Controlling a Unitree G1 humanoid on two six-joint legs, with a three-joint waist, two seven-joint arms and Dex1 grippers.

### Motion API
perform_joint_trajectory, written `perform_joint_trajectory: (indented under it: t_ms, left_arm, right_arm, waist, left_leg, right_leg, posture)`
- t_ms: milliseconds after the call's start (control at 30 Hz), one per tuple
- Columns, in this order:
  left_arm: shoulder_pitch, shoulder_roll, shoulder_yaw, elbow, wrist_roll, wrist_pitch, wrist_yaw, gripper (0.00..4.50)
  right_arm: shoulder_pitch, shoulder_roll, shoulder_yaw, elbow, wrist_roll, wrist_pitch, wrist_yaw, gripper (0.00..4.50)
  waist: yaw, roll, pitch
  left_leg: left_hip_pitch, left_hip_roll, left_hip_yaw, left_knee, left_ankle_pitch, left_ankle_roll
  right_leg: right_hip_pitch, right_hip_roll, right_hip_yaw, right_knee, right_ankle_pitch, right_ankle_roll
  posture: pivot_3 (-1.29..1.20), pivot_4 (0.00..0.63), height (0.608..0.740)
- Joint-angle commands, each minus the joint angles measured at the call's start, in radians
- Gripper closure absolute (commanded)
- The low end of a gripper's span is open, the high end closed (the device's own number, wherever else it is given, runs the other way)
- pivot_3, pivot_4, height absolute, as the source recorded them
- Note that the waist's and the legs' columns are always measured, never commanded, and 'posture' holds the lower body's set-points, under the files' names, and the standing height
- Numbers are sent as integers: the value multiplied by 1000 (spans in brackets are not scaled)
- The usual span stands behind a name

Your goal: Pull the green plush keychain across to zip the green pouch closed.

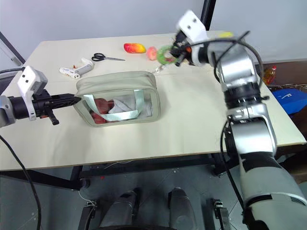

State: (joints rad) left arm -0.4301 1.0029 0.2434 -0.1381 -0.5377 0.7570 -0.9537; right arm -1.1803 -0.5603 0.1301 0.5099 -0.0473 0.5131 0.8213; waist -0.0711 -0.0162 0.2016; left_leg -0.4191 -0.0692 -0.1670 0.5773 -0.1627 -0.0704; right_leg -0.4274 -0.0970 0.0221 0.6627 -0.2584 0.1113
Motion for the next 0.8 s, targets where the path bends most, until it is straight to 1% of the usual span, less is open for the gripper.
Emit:
perform_joint_trajectory:
  t_ms: [33,100,167,233,300,400,500,600,633,667,700,733,767,800]
  left_arm:
    - [-15,2,2,-1,0,-8,2,4500]
    - [-19,0,-4,-2,-1,-7,2,4500]
    - [-25,0,-11,4,1,-11,0,4500]
    - [-31,0,-18,12,4,-16,-2,4500]
    - [-39,0,-21,15,4,-16,-2,4500]
    - [-45,0,-26,17,7,-17,0,4500]
    - [-42,3,-23,13,11,-17,-1,4500]
    - [-39,4,-19,15,15,-18,3,4500]
    - [-41,3,-10,18,11,-16,6,4500]
    - [-42,3,-3,21,8,-15,9,3784]
    - [-44,3,6,24,0,-9,8,3500]
    - [-48,11,20,35,-11,-3,-3,3059]
    - [-51,22,38,46,-23,5,-16,2527]
    - [-54,33,55,55,-38,16,-28,2192]
  right_arm:
    - [114,-20,-17,-51,-34,-10,-88,4454]
    - [207,12,-20,-57,-15,7,-114,4454]
    - [297,90,-39,-74,45,84,-127,4454]
    - [356,170,-57,-88,86,148,-154,4454]
    - [396,240,-64,-116,123,209,-168,4454]
    - [413,306,-75,-151,158,274,-190,4454]
    - [387,296,-92,-157,165,280,-191,4454]
    - [331,219,-94,-130,158,233,-143,4454]
    - [297,166,-84,-126,153,207,-93,4454]
    - [274,130,-75,-121,151,188,-58,3772]
    - [251,97,-65,-118,150,174,-24,3444]
    - [214,50,-49,-114,146,153,29,3005]
    - [176,4,-33,-124,152,142,95,2453]
    - [141,-33,-21,-136,163,142,156,2101]
  waist:
    - [1,0,0]
    - [3,-1,0]
    - [3,-1,0]
    - [0,0,0]
    - [-2,0,0]
    - [0,-1,-1]
    - [1,-1,-1]
    - [2,0,0]
    - [3,0,0]
    - [4,1,0]
    - [4,1,0]
    - [3,1,0]
    - [3,1,0]
    - [0,1,0]
  left_leg:
    - [0,0,0,0,0,0]
    - [0,0,0,0,0,0]
    - [0,0,0,1,0,0]
    - [1,0,0,1,0,0]
    - [2,0,0,1,0,0]
    - [6,1,0,0,0,0]
    - [6,2,0,0,0,0]
    - [6,1,0,0,0,0]
    - [6,1,0,0,0,0]
    - [5,1,0,0,0,0]
    - [5,1,0,0,0,0]
    - [4,1,0,0,0,0]
    - [4,1,0,1,0,0]
    - [4,1,0,0,0,0]
  right_leg:
    - [0,0,0,0,0,0]
    - [1,0,0,0,0,0]
    - [1,0,0,0,0,0]
    - [1,0,0,0,0,0]
    - [1,0,0,2,0,0]
    - [5,1,0,2,0,0]
    - [5,2,1,1,0,0]
    - [5,1,1,1,0,0]
    - [5,1,1,1,0,0]
    - [5,1,1,1,0,0]
    - [5,1,1,1,0,0]
    - [4,1,0,0,0,0]
    - [4,1,0,0,0,0]
    - [4,1,0,0,0,0]
  posture:
    - [0,150,740]
    - [0,150,740]
    - [0,150,740]
    - [0,150,740]
    - [0,150,740]
    - [0,150,740]
    - [0,150,740]
    - [0,150,740]
    - [0,150,740]
    - [0,150,740]
    - [0,150,740]
    - [0,150,740]
    - [0,150,740]
    - [0,150,740]
